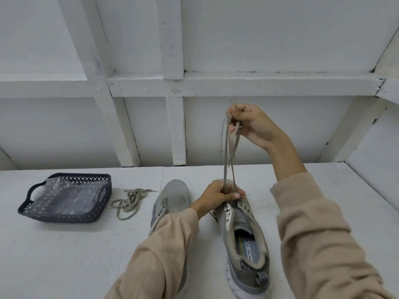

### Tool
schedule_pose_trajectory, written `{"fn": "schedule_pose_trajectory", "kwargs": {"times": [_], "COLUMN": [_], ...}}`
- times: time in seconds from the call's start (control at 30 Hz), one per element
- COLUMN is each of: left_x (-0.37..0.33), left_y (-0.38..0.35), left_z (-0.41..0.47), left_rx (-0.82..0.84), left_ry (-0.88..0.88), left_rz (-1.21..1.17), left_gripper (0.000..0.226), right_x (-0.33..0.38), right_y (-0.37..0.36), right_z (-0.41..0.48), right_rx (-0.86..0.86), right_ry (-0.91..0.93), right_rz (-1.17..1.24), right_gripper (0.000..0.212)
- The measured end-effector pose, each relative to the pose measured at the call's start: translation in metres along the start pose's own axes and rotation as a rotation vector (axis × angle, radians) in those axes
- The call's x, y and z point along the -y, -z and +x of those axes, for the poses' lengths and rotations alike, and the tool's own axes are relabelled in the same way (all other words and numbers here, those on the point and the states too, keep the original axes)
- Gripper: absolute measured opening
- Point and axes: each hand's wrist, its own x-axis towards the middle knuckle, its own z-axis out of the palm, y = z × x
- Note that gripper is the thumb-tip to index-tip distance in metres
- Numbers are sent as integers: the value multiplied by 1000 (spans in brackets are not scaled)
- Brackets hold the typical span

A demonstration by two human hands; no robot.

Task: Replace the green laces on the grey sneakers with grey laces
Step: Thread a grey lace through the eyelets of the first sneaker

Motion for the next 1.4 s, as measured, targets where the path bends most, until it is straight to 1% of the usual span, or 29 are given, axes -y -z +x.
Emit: {"fn": "schedule_pose_trajectory", "kwargs": {"times": [0.13, 0.17, 0.2, 0.27, 0.3, 0.33, 0.4, 0.47, 0.5, 0.57, 0.63, 0.67, 0.7, 0.8, 0.9, 1.0, 1.03, 1.1, 1.13, 1.2, 1.23, 1.3, 1.4], "left_x": [1, 1, 1, 2, 2, 2, 2, 3, 3, 5, 6, 6, 6, 5, 7, 7, 7, 8, 9, 10, 10, 10, 10], "left_y": [-1, -1, -1, -1, -1, -1, -1, -1, -2, -2, -2, -2, -2, -1, -1, -2, -2, -2, -2, -1, -1, -1, -2], "left_z": [0, 0, 0, 0, 1, 1, 0, 1, 1, 1, 1, 1, 1, 1, 0, 0, 0, 1, 2, 2, 2, 2, 2], "left_rx": [7, 9, 11, 19, 23, 28, 25, 19, 15, 5, 4, 3, 0, -1, 12, 11, 6, -7, -10, -17, -21, -25, -13], "left_ry": [-5, -10, -12, -22, -28, -32, -39, -30, -27, -27, -28, -29, -32, -35, -28, -7, -5, 2, 3, 0, 0, -1, -10], "left_rz": [3, 8, 10, 13, 13, 8, 7, 0, -6, -7, 3, 7, 12, 8, -9, -13, -9, -7, -5, 8, 10, 10, 15], "left_gripper": [23, 23, 23, 23, 22, 22, 20, 21, 22, 22, 21, 21, 20, 20, 16, 19, 20, 19, 18, 16, 15, 15, 14], "right_x": [-28, -36, -44, -60, -67, -73, -86, -99, -104, -118, -130, -137, -145, -169, -179, -170, -163, -145, -137, -124, -120, -115, -120], "right_y": [-4, -2, 1, 9, 12, 16, 24, 36, 40, 47, 47, 45, 43, 43, 43, 39, 37, 34, 34, 36, 37, 39, 41], "right_z": [18, 19, 21, 20, 19, 18, 13, 7, 2, -11, -25, -30, -34, -34, -30, -26, -25, -21, -20, -16, -14, -13, -17], "right_rx": [-180, -218, -235, -231, -232, -245, -306, -346, -338, -264, -162, -126, -123, -223, -298, -443, -451, -399, -380, -423, -475, -550, -600], "right_ry": [-123, -167, -219, -352, -414, -455, -475, -530, -585, -736, -900, -938, -938, -812, -737, -572, -520, -421, -370, -263, -217, -166, -196], "right_rz": [114, 119, 84, -129, -251, -369, -616, -788, -835, -933, -1035, -1060, -1073, -1064, -888, -575, -423, -83, 48, 199, 227, 164, 1], "right_gripper": [16, 17, 23, 37, 39, 36, 23, 13, 15, 19, 15, 12, 12, 19, 20, 12, 12, 11, 10, 10, 11, 8, 9]}}
